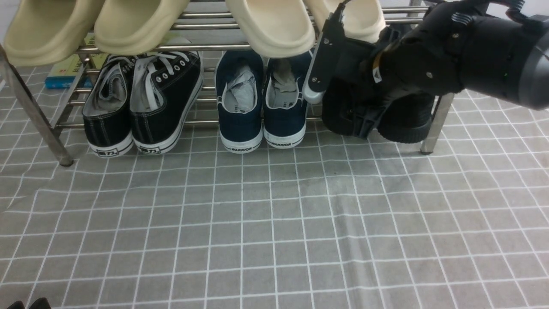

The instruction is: Take the shoes off the shelf with your hand from the grey coffee tablecloth.

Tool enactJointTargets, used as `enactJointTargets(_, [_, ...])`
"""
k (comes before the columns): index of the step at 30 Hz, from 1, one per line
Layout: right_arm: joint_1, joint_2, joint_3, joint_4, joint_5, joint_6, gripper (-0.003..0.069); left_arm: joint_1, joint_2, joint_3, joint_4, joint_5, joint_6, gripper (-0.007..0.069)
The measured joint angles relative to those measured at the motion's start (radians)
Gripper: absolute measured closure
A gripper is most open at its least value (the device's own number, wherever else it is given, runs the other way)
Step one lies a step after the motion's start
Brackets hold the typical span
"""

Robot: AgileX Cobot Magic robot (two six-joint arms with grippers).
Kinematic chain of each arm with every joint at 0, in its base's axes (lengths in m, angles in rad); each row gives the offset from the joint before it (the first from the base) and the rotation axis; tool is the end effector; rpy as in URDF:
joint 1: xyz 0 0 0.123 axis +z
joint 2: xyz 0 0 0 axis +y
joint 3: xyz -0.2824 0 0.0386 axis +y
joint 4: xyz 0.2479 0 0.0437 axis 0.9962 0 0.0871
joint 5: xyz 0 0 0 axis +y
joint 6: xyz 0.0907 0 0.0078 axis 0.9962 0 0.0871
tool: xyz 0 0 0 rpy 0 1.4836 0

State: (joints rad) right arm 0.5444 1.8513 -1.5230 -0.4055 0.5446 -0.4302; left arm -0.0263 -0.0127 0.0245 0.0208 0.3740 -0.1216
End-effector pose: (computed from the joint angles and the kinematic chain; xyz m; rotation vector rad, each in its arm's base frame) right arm 0.3768 0.2063 0.2844 -1.3490 1.8964 -0.3585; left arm 0.0525 -0.0007 0.1719 -0.0762 1.8686 -0.0816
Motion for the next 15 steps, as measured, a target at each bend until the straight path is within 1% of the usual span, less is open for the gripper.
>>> enactJointTargets(8, [0.000,0.043,-0.004,-0.107,-0.040,0.088,0.0162,0.000,0.000,0.000,0.000,0.000,0.000,0.0384])
enactJointTargets(15, [-0.001,0.070,-0.010,-0.134,-0.033,0.101,0.0165,0.000,0.000,0.000,0.000,0.000,0.001,0.0384])
